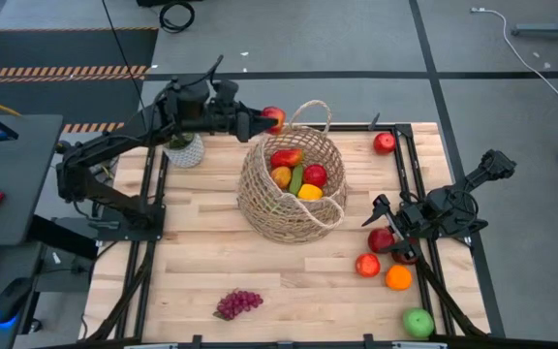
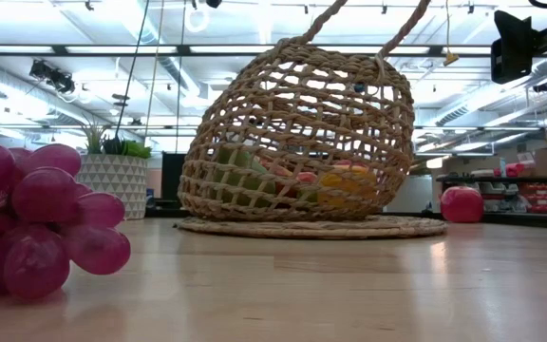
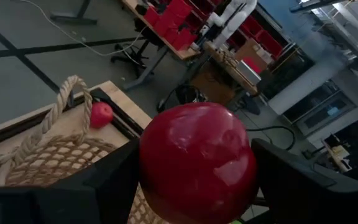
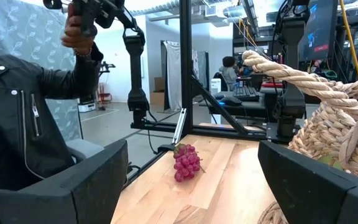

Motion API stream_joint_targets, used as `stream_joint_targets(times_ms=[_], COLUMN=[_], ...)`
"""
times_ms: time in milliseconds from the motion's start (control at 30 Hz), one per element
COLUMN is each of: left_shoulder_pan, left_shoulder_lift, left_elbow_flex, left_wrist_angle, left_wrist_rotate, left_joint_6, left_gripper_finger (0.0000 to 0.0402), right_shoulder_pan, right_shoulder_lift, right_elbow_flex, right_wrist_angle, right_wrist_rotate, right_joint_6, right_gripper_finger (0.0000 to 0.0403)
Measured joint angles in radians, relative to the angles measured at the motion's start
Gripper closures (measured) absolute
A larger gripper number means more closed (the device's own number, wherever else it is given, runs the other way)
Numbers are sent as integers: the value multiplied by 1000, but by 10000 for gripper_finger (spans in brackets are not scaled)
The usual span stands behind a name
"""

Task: Build produce basket
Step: Put the red apple into the brown basket

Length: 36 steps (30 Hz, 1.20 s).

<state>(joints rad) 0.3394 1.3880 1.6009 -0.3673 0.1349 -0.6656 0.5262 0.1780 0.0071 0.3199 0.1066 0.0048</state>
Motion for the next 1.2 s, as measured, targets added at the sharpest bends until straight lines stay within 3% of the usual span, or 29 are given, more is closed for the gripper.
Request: stream_joint_targets(times_ms=[200, 433, 667, 833, 1033, 1200], left_shoulder_pan=[-2, -2, -31, -56, -118, -176], left_shoulder_lift=[0, 6, 139, 235, 339, 421], left_elbow_flex=[0, 2, 2, 2, 40, 79], left_wrist_angle=[2, 64, 110, 160, 185, 197], left_wrist_rotate=[-1, -59, -63, -91, -324, -443], left_joint_6=[18, 177, 313, 555, 876, 1218], left_gripper_finger=[111, 111, 111, 111, 111, 111], right_shoulder_pan=[0, 0, 0, 0, 0, 0], right_shoulder_lift=[0, 0, 0, 0, 0, 0], right_elbow_flex=[0, 0, 0, 0, 0, 0], right_wrist_angle=[0, 0, 0, 0, 0, 0], right_wrist_rotate=[0, 0, 0, 0, 0, 0], right_joint_6=[0, 0, 0, 0, 0, 0], right_gripper_finger=[38, 38, 38, 38, 38, 38])
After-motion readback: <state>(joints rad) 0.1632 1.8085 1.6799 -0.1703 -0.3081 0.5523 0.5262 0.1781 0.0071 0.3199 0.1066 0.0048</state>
